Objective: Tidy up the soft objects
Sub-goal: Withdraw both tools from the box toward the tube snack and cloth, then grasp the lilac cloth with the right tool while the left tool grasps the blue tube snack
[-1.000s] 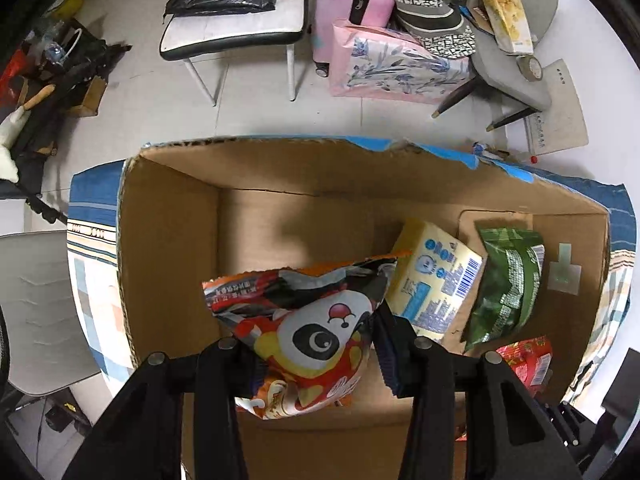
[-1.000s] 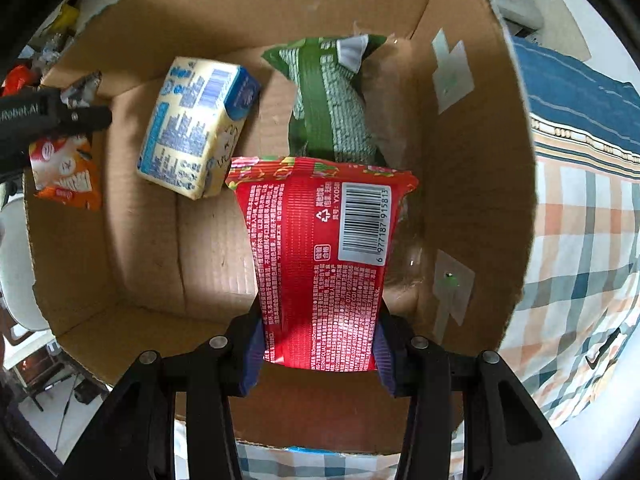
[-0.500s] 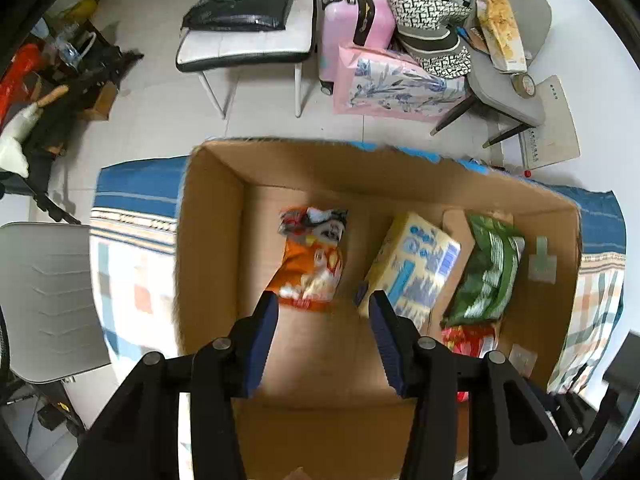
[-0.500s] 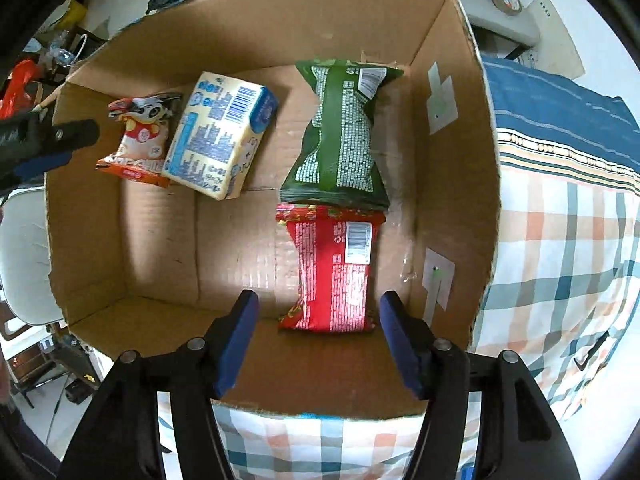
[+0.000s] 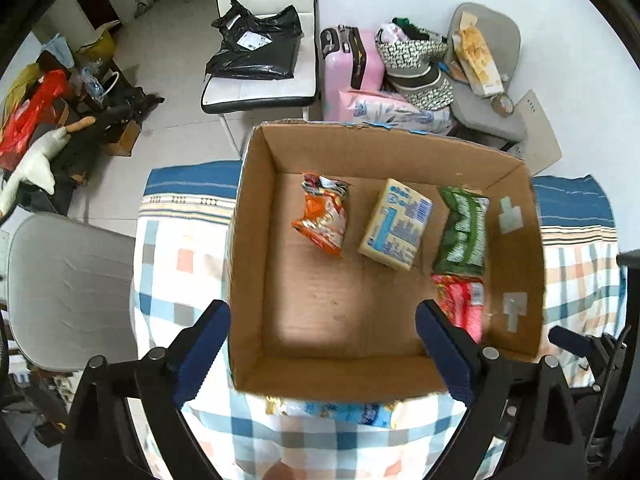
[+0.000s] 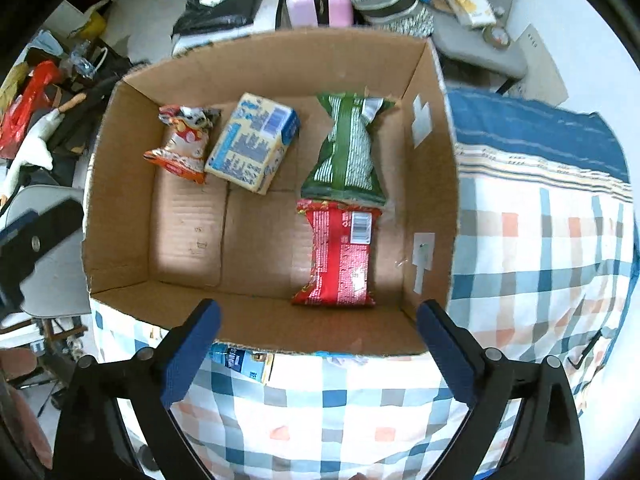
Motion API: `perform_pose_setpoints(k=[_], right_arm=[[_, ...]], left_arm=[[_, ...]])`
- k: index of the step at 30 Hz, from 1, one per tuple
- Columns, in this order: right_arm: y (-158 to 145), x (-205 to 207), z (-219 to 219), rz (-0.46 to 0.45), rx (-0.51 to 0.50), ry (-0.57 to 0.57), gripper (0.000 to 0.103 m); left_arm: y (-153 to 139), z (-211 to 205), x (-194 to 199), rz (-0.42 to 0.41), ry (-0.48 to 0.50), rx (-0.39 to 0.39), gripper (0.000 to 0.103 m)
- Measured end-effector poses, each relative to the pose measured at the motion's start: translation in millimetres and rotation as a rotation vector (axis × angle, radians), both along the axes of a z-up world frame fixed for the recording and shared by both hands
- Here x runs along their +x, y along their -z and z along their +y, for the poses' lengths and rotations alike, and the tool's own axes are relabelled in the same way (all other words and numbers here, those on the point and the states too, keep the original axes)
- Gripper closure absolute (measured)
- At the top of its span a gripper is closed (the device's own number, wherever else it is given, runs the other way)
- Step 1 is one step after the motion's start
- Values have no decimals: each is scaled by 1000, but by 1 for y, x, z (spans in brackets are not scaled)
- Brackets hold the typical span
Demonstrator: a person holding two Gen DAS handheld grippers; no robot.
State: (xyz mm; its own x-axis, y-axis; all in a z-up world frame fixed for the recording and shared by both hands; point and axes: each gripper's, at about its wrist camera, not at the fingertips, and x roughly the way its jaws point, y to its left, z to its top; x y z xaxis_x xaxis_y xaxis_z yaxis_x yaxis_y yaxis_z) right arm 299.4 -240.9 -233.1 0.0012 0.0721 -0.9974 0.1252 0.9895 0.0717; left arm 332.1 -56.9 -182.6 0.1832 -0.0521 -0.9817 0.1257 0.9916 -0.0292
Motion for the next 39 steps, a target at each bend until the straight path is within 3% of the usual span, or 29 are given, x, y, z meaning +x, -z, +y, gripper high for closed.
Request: perform_pose_setpoints(k=[3, 16, 23, 30, 35, 39], right_arm=[[-15, -8, 2, -41, -8, -5, 0], [-70, -46, 5, -192, -35, 0, 0], [-77, -65, 0, -219, -19, 20, 0], [-36, -94, -17, -152, 47, 71, 0], [14, -117, -31, -68, 100, 112, 0], [42, -131, -42, -36, 123, 147, 0]], left_arm=[[-9, 1, -14, -25, -7, -3, 1], [-66, 5, -65, -192, -38, 5, 1], [-73, 3, -82, -226, -62, 42, 1], [-30, 19, -110, -105, -147, 16, 1], [47, 37, -132, 117, -264, -67, 1], [98, 42, -139, 226, -357, -139, 1]])
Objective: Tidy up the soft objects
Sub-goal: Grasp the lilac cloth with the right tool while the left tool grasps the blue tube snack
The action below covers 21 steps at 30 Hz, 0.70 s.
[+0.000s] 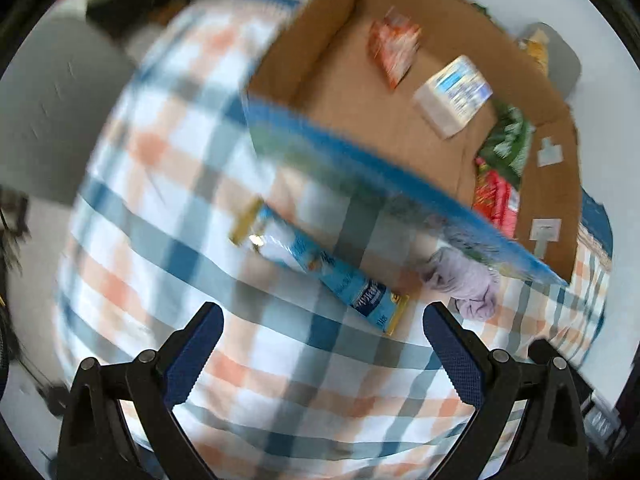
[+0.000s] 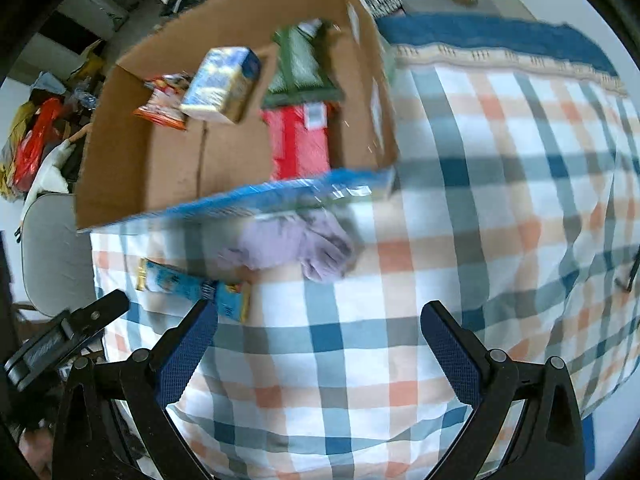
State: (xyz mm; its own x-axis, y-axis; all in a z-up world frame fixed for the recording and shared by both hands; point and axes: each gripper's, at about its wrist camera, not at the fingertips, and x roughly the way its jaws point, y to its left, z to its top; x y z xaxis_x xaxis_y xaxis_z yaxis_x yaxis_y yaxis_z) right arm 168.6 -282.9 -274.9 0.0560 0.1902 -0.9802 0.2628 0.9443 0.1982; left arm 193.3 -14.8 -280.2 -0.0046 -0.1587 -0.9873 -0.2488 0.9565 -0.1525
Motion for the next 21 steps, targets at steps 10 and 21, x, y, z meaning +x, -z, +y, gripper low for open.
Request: perform_pose_setpoints(k=[10, 21], right_arm=[[41, -10, -20, -4, 75, 49, 8], [75, 22, 1, -37, 103, -61, 39]], left_arm=[[89, -30, 0, 129, -26, 28, 3], [81, -43, -11, 48, 128, 155, 59]])
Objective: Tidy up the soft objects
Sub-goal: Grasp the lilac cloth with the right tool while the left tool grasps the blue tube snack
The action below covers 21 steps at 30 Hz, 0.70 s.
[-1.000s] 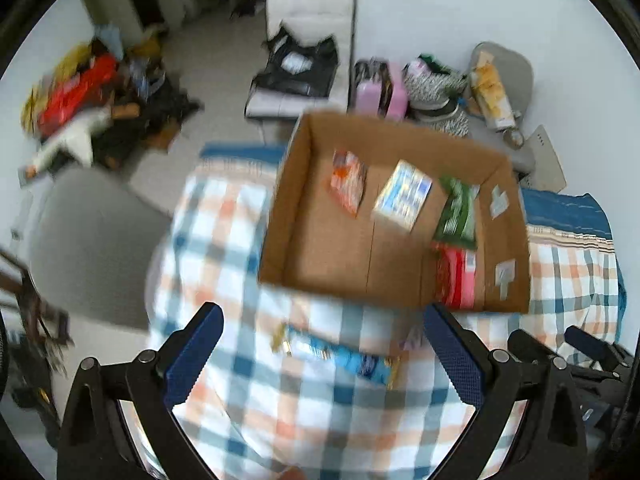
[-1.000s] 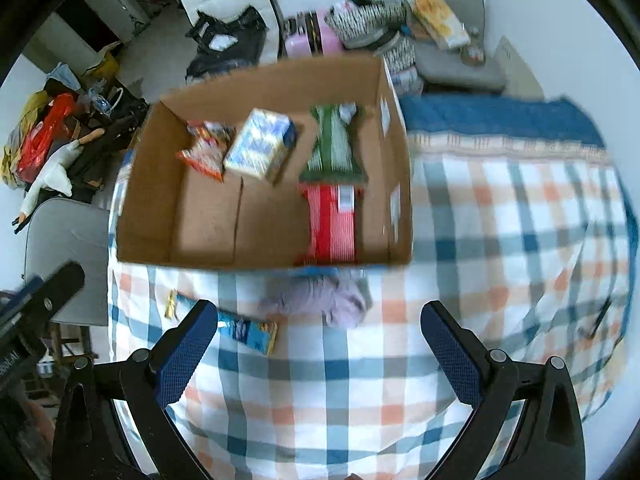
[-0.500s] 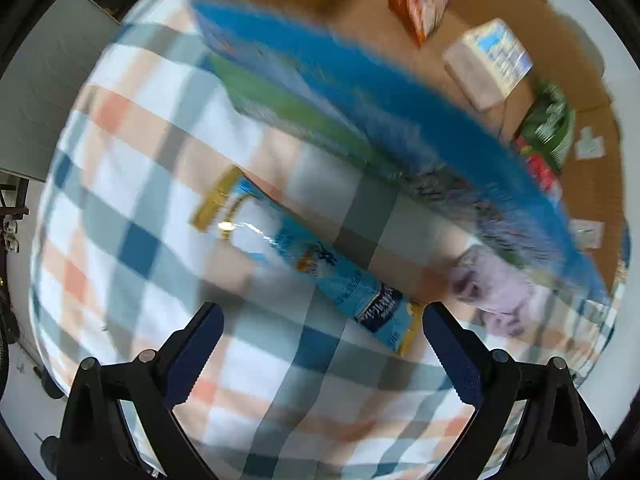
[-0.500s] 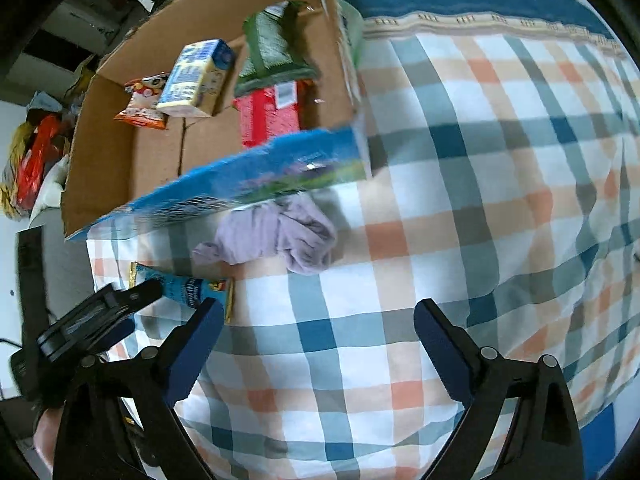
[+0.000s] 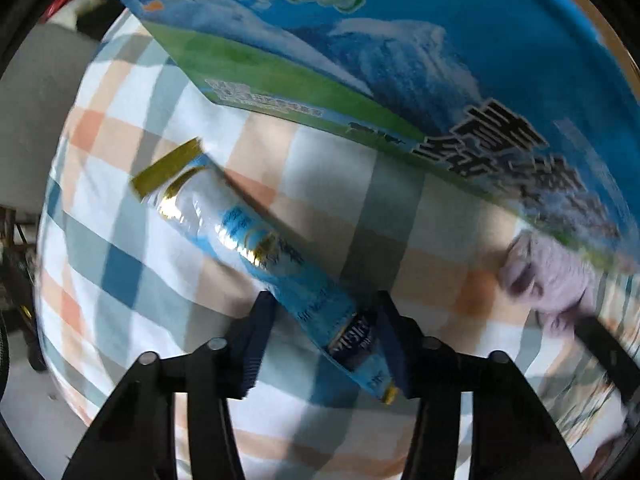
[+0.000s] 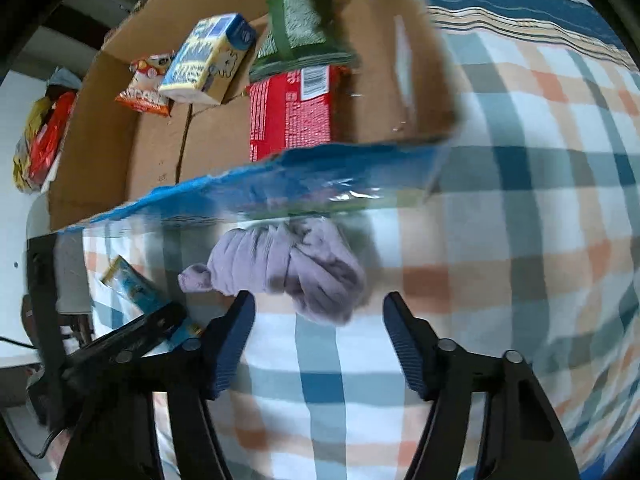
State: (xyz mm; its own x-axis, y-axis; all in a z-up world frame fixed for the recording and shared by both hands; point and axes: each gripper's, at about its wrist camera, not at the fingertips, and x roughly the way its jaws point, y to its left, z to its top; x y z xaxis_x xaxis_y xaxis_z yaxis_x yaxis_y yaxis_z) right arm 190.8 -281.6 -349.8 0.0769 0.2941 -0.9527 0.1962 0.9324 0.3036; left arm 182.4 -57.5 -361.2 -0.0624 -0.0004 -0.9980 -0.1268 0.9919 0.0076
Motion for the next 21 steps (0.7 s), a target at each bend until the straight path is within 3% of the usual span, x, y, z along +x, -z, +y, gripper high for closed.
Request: perform_pose_setpoints(k=[1, 2, 4, 10, 13, 15, 17, 20, 21], right_arm=[[6, 2, 3, 10, 21, -4, 52], [12, 3, 5, 35, 33, -2, 72], [17, 0, 8, 66, 22, 7, 88], [16, -36, 24, 156, 132, 31, 91], [12, -56, 44, 246, 257, 1, 91], [6, -61, 53, 266, 281, -29, 89], [-9, -59, 56, 225, 212, -69, 67], [-39, -43, 56, 90, 55, -136, 43], [-47, -34, 58, 38, -16, -163, 40]], left_arm=[[-3, 2, -4, 0, 20, 10, 60], [-6, 5, -8, 0, 33, 19, 64], [-9, 11, -16, 5, 46, 30, 66], [-18, 32, -43, 19, 55, 25, 69], [-24, 46, -56, 30, 61, 8, 69], [-24, 55, -64, 40, 65, -13, 69], [-27, 64, -71, 49, 55, -35, 69], [-41, 88, -78, 34, 6, -99, 64], [-45, 93, -80, 24, -9, -109, 60]])
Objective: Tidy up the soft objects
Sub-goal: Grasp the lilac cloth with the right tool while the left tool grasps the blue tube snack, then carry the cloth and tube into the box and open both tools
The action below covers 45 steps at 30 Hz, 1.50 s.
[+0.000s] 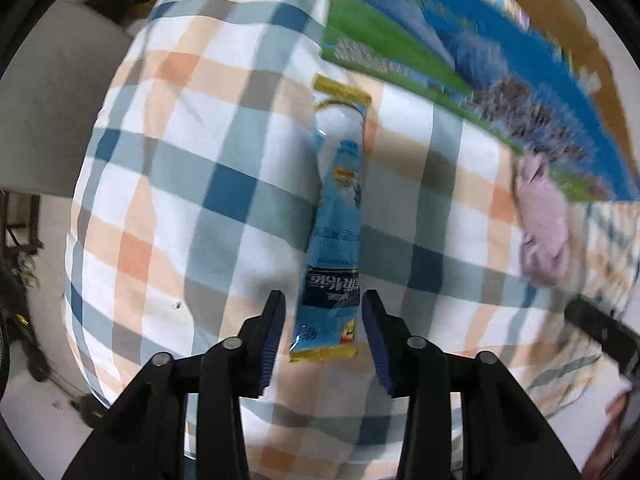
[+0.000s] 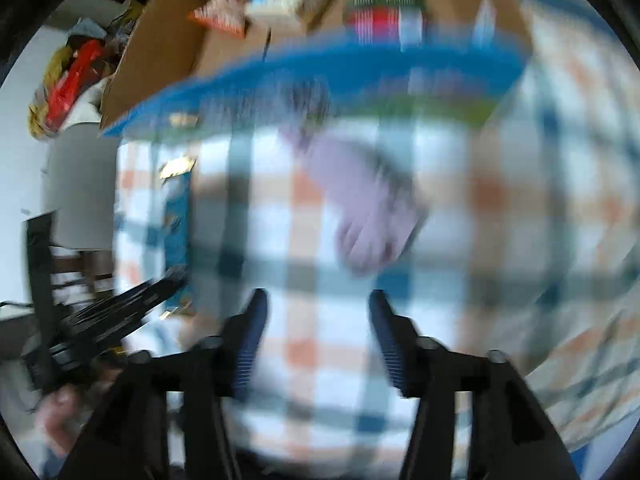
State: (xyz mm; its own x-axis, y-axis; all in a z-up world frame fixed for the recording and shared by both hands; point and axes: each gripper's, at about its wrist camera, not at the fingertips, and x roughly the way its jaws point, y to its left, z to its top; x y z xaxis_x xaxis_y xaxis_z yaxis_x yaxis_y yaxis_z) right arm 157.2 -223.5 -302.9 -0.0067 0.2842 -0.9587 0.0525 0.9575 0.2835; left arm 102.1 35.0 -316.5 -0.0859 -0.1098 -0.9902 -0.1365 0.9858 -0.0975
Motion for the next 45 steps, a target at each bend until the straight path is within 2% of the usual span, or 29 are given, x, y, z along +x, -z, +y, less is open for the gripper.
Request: perform_pose_setpoints(k=[2, 3, 5, 7, 9, 10, 11, 13, 15, 16, 18, 19, 21, 23, 26, 28, 33, 38, 41, 42, 45], right_arm=[[-3, 19, 4, -72, -85, -44, 39], [1, 25, 7, -75, -110, -64, 39], [16, 44, 11, -54, -140, -120, 39], [35, 59, 16, -22, -162, -164, 39], [50, 64, 20, 20, -127, -182, 40], [55, 66, 21, 32, -146, -177, 43], [57, 66, 19, 31, -168, -164, 52], [58, 62, 15, 48, -177, -144, 63], [58, 53, 6, 91, -143, -108, 64], [57, 49, 2, 114, -131, -99, 64], [56, 38, -7, 160, -92, -76, 65], [56, 32, -12, 183, -78, -68, 65], [55, 19, -19, 213, -58, -63, 65], [55, 6, -25, 237, -51, -61, 65], [55, -6, -27, 240, -52, -60, 64], [58, -11, -27, 232, -66, -62, 63], [73, -10, -14, 238, -96, -77, 62], [72, -12, -13, 231, -108, -63, 63], [64, -24, -5, 227, -105, -49, 66], [63, -28, -6, 224, -95, -46, 67], [46, -43, -3, 200, -70, -41, 67]], left_arm=[[-8, 10, 5, -31, -36, -12, 54], [-9, 12, 11, -37, -44, -7, 51], [-5, 11, 21, -35, -50, -20, 50], [7, 7, 51, -6, -30, -14, 49], [25, -5, 62, 30, 12, 14, 49], [33, -8, 66, 41, 31, 32, 49], [43, -12, 70, 55, 57, 58, 49], [50, -18, 73, 51, 99, 98, 49], [49, -27, 72, 23, 131, 122, 52], [46, -30, 70, 9, 152, 130, 55], [42, -38, 66, -3, 173, 150, 71], [40, -38, 62, -10, 180, 158, 74], [29, -37, 50, -21, 178, 151, 80], [13, -26, 38, -16, 173, 107, 82], [2, -37, 4, 10, 183, 43, 82], [4, -45, -12, 19, 205, 39, 82], [29, -59, -27, 54, 244, 91, 80], [38, -68, -21, 49, 238, 99, 82], [45, -75, -1, 29, 243, 105, 82], [43, -90, 10, 22, 243, 101, 83], [15, -91, 6, -12, 245, 81, 84]])
